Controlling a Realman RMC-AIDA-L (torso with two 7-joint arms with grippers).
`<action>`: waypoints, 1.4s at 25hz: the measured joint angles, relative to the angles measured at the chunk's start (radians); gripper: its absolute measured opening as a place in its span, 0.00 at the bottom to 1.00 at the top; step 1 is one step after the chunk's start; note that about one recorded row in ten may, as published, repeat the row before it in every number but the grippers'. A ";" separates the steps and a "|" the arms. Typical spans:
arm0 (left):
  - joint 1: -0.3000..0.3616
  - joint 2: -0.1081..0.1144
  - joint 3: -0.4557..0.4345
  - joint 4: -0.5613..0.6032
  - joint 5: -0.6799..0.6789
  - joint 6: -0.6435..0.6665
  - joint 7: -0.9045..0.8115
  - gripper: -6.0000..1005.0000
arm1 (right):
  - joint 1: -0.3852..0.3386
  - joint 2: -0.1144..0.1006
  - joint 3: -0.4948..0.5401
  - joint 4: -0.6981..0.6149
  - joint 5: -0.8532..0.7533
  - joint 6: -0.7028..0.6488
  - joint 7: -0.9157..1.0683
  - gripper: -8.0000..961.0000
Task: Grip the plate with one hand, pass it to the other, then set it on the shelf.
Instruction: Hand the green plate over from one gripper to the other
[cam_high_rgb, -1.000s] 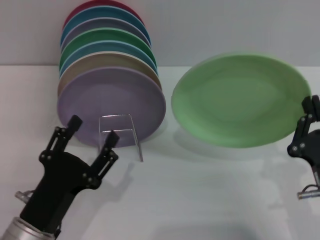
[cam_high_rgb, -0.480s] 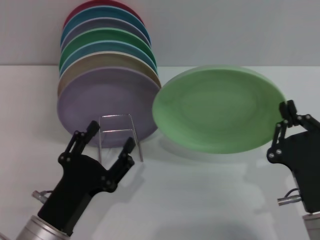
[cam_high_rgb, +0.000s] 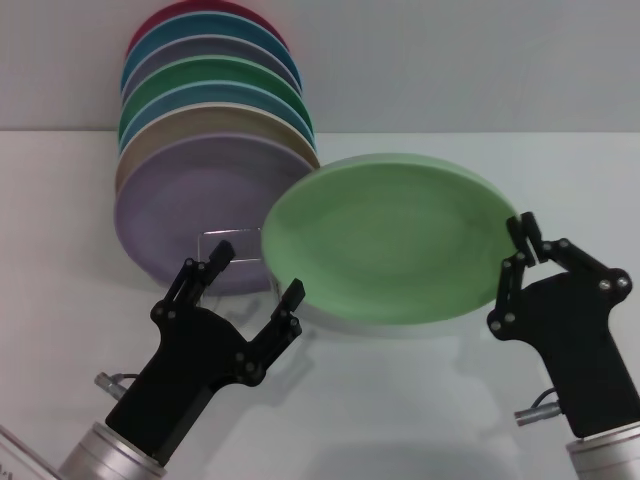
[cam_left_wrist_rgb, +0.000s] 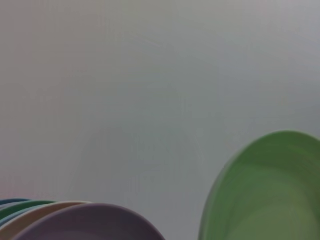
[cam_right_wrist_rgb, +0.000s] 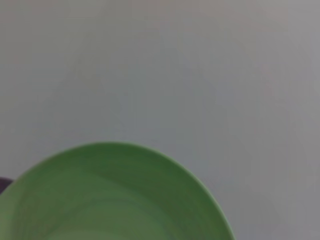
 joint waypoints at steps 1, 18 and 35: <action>-0.001 0.000 0.000 0.000 0.000 -0.002 -0.001 0.72 | 0.002 0.000 -0.005 0.001 0.000 0.004 0.000 0.02; -0.026 0.000 -0.052 0.007 -0.009 -0.072 -0.090 0.71 | 0.005 0.000 -0.029 0.003 0.001 0.019 -0.002 0.02; -0.022 0.000 -0.061 0.008 -0.009 -0.109 -0.091 0.43 | 0.007 0.000 -0.031 0.003 0.001 0.025 -0.004 0.02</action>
